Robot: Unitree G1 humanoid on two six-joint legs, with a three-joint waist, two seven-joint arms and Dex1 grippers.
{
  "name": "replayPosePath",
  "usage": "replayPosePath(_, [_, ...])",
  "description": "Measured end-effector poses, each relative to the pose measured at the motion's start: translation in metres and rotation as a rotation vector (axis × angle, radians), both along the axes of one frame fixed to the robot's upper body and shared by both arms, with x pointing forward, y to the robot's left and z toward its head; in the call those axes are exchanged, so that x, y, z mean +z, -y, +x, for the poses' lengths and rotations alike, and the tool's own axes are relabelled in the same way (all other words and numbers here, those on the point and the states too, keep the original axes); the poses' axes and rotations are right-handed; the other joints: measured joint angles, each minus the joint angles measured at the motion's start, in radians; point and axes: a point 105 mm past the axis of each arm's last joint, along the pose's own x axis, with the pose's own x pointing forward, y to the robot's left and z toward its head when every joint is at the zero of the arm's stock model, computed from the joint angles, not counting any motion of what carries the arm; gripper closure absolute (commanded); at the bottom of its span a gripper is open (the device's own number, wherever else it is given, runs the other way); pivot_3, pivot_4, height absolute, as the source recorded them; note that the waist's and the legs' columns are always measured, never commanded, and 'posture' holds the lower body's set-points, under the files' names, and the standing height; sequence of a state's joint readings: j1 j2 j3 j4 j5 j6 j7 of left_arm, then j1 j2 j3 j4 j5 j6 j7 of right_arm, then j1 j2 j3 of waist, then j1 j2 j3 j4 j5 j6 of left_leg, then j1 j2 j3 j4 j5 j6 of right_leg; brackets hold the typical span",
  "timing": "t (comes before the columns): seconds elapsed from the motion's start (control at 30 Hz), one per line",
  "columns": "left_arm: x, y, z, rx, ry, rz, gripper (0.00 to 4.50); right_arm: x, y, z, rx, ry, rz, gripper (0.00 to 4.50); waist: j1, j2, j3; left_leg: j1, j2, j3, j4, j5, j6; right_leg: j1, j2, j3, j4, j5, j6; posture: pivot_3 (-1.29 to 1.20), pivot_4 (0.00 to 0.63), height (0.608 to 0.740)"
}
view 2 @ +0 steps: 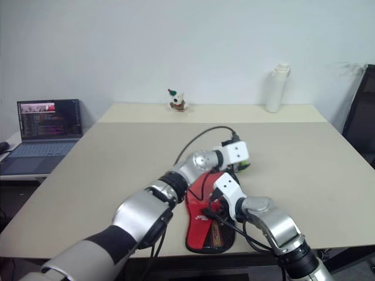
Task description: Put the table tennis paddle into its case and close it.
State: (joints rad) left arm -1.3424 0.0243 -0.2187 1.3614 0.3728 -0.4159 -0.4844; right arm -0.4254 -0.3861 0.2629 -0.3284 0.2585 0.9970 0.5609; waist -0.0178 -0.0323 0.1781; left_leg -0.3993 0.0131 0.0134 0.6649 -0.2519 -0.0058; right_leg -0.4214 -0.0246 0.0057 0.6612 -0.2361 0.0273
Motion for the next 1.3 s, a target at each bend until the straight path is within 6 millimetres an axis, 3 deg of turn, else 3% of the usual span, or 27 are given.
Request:
replayPosePath(0.1, [0.007,-0.035,0.010,0.044,-0.045,-0.076,0.33,0.009,0.014,-0.009,-0.010,-0.037,0.043,0.00,-0.003,0.000,0.000,-0.001,0.000,0.000,-0.001,0.000,0.000,-0.001,0.000,0.000,-0.001,0.000,0.000,0.00,0.150,0.740])
replayPosePath(0.13, [0.006,-0.038,0.011,0.048,-0.055,-0.084,0.33,0.012,0.015,-0.010,-0.008,-0.031,0.050,0.00,-0.003,0.000,0.000,-0.001,0.000,-0.001,-0.001,0.000,0.000,-0.001,0.000,0.000,-0.001,0.000,0.000,0.00,0.150,0.740])
replayPosePath(0.23, [-0.004,-0.058,0.011,0.055,-0.129,-0.120,0.33,0.040,0.012,-0.022,0.046,-0.012,0.175,0.00,-0.003,0.000,0.000,-0.002,0.000,-0.002,-0.001,0.000,0.000,0.000,0.000,-0.001,-0.002,0.000,-0.001,0.00,0.150,0.740])
replayPosePath(0.33, [-0.010,-0.084,0.010,0.051,-0.257,-0.244,0.33,0.064,0.023,-0.026,0.050,0.033,0.242,0.00,-0.007,0.000,0.000,-0.001,0.000,-0.002,-0.001,0.000,0.000,0.000,0.000,-0.002,-0.001,0.000,0.000,0.00,0.150,0.740])
replayPosePath(0.5, [-0.038,-0.097,-0.025,-0.149,-0.457,-0.313,0.33,0.086,0.063,-0.002,-0.081,0.123,0.214,0.00,-0.009,0.000,0.000,0.000,0.001,-0.002,0.000,0.000,0.000,0.000,-0.001,-0.001,0.000,0.003,-0.005,0.00,0.150,0.740])
replayPosePath(0.67, [-0.076,-0.092,-0.052,-0.201,-0.587,-0.253,0.33,0.090,0.090,0.047,-0.288,0.177,0.211,0.00,-0.011,0.000,0.000,0.000,0.000,0.000,0.000,0.000,0.000,0.000,0.000,0.002,0.001,0.003,-0.005,0.00,0.150,0.740])
replayPosePath(0.77, [-0.083,-0.089,-0.057,-0.201,-0.583,-0.195,0.33,0.086,0.089,0.073,-0.367,0.172,0.227,0.00,-0.013,0.000,0.000,0.001,0.001,0.000,0.000,0.000,0.000,0.000,0.001,0.004,0.001,0.003,-0.005,0.00,0.150,0.740])
replayPosePath(0.93, [-0.093,-0.084,-0.058,-0.184,-0.572,-0.144,0.33,0.060,0.073,0.106,-0.407,0.123,0.187,0.00,-0.012,0.000,0.000,0.001,0.001,0.000,0.000,0.000,0.000,0.000,0.000,0.005,0.001,0.003,-0.006,0.00,0.150,0.740])
replayPosePath(1.13, [-0.094,-0.086,-0.057,-0.172,-0.558,-0.138,0.33,0.033,0.069,0.130,-0.472,0.067,0.159,0.00,-0.012,0.000,0.000,0.001,0.002,0.001,0.000,0.000,0.000,0.000,-0.001,0.005,0.001,0.003,-0.006,0.00,0.150,0.740])
replayPosePath(1.3, [-0.094,-0.085,-0.059,-0.174,-0.552,-0.136,0.33,0.012,0.075,0.139,-0.523,0.039,0.118,0.00,-0.013,0.000,0.000,0.001,0.003,0.001,-0.001,0.000,0.000,0.000,-0.001,0.006,0.001,0.003,-0.006,0.00,0.150,0.740])
